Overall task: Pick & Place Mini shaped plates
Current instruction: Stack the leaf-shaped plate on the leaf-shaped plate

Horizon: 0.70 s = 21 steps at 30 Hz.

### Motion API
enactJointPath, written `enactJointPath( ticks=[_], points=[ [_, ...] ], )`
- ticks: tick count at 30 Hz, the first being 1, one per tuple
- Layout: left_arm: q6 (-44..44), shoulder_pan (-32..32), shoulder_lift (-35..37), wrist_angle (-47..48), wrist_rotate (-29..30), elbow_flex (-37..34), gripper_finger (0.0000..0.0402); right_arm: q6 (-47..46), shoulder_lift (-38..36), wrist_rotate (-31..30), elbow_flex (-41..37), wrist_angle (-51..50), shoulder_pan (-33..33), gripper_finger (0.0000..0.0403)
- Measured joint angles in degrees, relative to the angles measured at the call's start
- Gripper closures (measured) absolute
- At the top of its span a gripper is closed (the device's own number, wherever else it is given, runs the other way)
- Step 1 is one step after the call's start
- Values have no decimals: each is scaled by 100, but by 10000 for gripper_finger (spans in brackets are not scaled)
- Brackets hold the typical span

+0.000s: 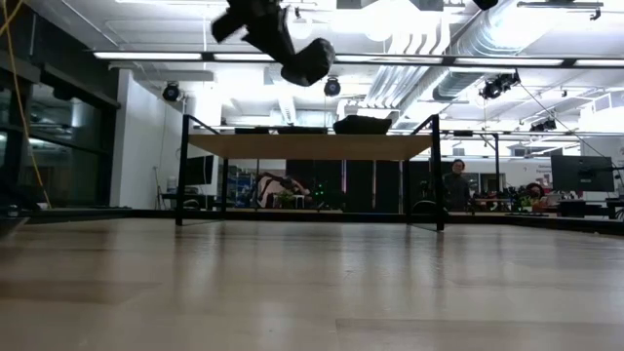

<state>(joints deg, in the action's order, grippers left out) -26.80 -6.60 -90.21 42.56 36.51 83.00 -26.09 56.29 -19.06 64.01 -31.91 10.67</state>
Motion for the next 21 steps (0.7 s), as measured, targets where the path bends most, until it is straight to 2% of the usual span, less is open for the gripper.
enactJointPath(
  ticks=[5, 9, 12, 16, 21],
  points=[
    [336, 380, 0, -326, 10, 0, 401, 6, 0, 43, 0, -1, 1, 245],
    [1700, 673, -3, -743, 117, 58, 401, 11, 0, 41, 0, -1, 1, 245],
    [2887, 984, -9, -733, 65, 408, 401, 13, 0, 32, 0, -4, 1, 245],
    [3912, 1487, -4, -610, -505, 943, 401, -135, 0, -104, 0, -16, -1, 245],
    [4769, 2226, -68, -192, -1714, 1471, 401, -201, 0, -280, 0, -58, -19, 245]
  ],
)
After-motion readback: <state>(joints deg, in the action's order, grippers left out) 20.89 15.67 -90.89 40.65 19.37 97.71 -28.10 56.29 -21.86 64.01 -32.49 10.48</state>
